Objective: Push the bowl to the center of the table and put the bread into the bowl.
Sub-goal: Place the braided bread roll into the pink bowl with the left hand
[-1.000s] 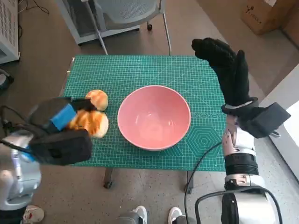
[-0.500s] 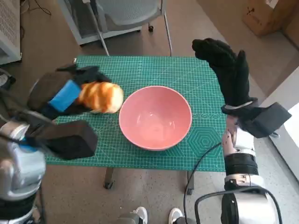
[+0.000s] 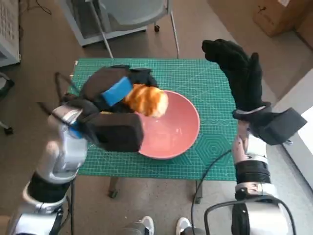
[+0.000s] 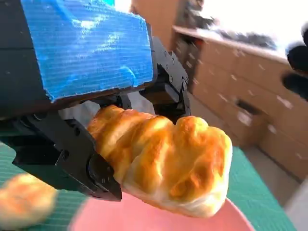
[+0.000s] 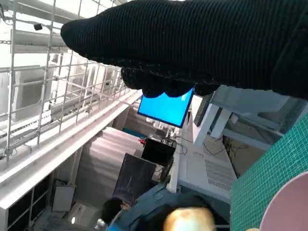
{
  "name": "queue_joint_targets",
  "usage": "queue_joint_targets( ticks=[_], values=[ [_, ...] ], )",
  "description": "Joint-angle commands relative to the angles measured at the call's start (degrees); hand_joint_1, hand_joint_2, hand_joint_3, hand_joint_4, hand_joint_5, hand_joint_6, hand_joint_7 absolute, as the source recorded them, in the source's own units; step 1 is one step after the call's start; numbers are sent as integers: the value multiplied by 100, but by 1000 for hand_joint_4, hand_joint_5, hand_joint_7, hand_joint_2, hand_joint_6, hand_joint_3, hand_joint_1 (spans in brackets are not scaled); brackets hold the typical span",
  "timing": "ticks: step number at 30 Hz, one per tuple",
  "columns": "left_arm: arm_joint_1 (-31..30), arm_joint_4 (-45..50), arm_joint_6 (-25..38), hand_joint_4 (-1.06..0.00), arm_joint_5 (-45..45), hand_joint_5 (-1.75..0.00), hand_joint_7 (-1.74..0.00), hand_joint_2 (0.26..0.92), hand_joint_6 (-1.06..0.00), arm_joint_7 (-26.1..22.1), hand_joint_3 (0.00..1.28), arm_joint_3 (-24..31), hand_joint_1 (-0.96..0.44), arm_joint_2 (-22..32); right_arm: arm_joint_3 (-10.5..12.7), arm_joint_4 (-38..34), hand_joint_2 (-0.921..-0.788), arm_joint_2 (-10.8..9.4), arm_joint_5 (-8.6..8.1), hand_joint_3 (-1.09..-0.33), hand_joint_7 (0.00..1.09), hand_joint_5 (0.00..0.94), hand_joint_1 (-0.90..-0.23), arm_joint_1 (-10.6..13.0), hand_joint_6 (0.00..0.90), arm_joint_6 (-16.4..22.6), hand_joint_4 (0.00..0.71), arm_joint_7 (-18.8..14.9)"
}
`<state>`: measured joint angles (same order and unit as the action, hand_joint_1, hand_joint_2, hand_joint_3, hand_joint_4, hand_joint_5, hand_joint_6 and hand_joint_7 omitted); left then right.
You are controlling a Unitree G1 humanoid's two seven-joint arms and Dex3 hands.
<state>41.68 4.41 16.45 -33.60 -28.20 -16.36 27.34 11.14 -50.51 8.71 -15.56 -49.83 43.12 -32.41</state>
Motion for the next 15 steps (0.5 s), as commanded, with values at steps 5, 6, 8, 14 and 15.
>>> queue_joint_targets(
  ticks=[5,6,8,14,15],
  values=[
    [344,-1069,-507,-784,103,-1099,-1075,910,-685,59,19,-249,3,-258,65,98,-921,59,-64,-568,11,0,-590,288,344,-36,260,-45],
    [375,-1176,-543,-775,94,-1118,-1077,914,-673,63,22,-271,3,-283,72,121,-921,62,-79,-569,11,0,-587,302,345,-55,258,-54],
    [430,-1363,-562,-755,90,-1150,-1097,917,-640,30,40,-306,3,-333,85,161,-921,75,-100,-570,11,0,-584,327,345,-91,257,-60],
    [443,-1461,-80,-307,125,-268,-335,847,-371,-371,44,-363,21,-421,118,280,-921,90,-101,-571,12,1,-586,406,348,-154,257,0],
    [425,-1440,-5,-214,127,-171,-233,827,-330,-415,31,-362,13,-429,124,293,-921,90,-90,-571,12,1,-586,416,348,-158,257,21]
  ],
)
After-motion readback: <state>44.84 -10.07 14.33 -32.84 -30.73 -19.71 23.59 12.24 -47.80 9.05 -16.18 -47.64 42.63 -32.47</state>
